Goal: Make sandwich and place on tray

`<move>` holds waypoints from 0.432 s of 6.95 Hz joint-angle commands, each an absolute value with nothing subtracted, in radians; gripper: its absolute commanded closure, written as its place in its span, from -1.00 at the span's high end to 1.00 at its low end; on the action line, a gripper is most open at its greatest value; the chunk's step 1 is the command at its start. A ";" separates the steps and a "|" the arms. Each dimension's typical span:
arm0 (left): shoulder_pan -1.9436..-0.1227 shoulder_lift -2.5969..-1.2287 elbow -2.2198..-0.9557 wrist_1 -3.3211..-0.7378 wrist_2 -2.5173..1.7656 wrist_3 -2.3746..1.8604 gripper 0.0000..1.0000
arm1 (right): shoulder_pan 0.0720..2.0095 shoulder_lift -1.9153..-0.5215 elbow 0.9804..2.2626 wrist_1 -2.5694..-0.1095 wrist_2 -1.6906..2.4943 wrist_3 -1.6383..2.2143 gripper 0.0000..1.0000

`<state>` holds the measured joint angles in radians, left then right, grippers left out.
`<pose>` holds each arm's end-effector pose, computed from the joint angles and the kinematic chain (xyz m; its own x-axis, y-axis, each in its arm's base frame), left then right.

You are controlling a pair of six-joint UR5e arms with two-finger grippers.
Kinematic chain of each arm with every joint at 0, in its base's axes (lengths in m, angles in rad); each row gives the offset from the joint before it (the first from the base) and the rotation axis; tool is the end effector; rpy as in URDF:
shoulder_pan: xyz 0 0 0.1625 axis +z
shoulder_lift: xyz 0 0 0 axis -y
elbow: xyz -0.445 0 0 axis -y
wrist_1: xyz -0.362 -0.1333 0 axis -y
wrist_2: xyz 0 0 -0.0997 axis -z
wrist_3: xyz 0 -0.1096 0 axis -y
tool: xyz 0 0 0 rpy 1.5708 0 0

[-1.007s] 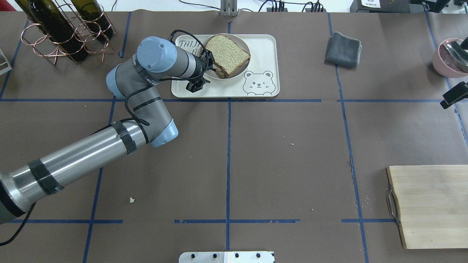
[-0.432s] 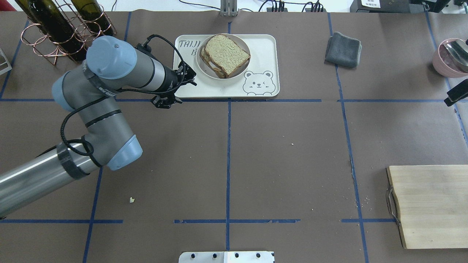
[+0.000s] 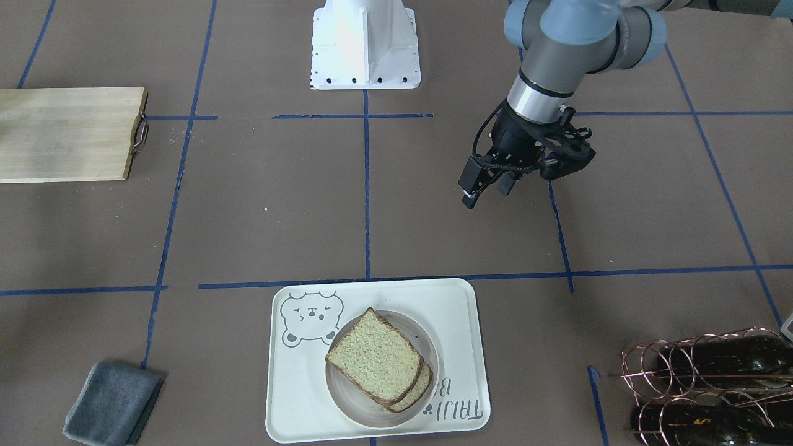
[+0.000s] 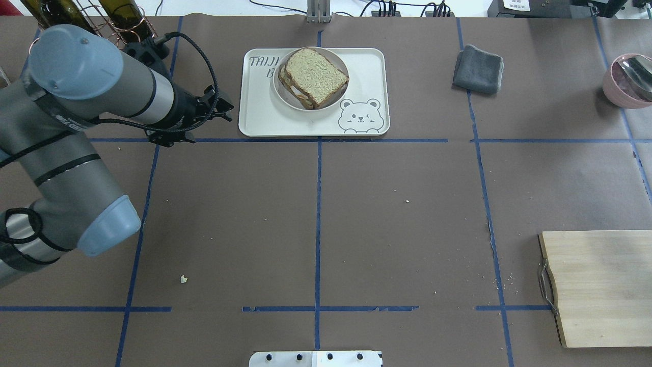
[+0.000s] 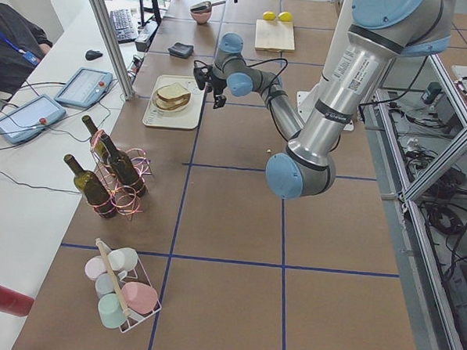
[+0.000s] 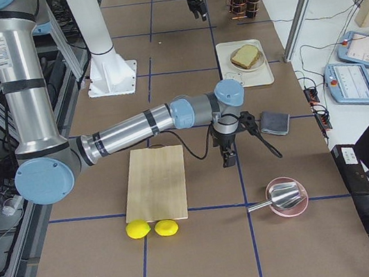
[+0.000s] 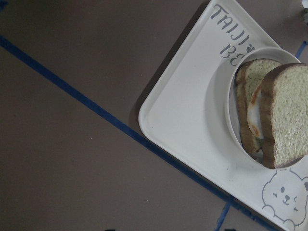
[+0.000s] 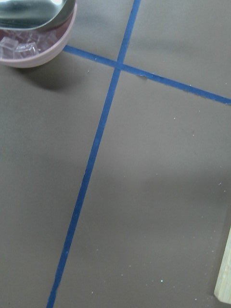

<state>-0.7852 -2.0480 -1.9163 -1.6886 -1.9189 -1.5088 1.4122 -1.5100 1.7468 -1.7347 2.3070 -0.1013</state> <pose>0.3513 -0.4868 0.2726 0.4451 -0.3626 -0.8188 0.4429 0.8838 -0.1506 -0.0175 -0.4876 0.5955 0.7044 -0.2641 0.6589 0.2299 0.9631 0.1402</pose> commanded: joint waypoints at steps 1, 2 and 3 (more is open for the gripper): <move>-0.938 -1.978 -2.015 -1.514 -1.988 -1.131 0.98 | 1.491 -1.511 1.671 -1.733 2.370 -0.187 1.00; -1.022 -1.914 -2.019 -1.513 -2.028 -0.963 0.98 | 1.491 -1.508 1.674 -1.730 2.372 -0.173 1.00; -1.102 -1.846 -2.017 -1.514 -2.072 -0.763 0.98 | 1.491 -1.505 1.674 -1.730 2.343 -0.157 1.00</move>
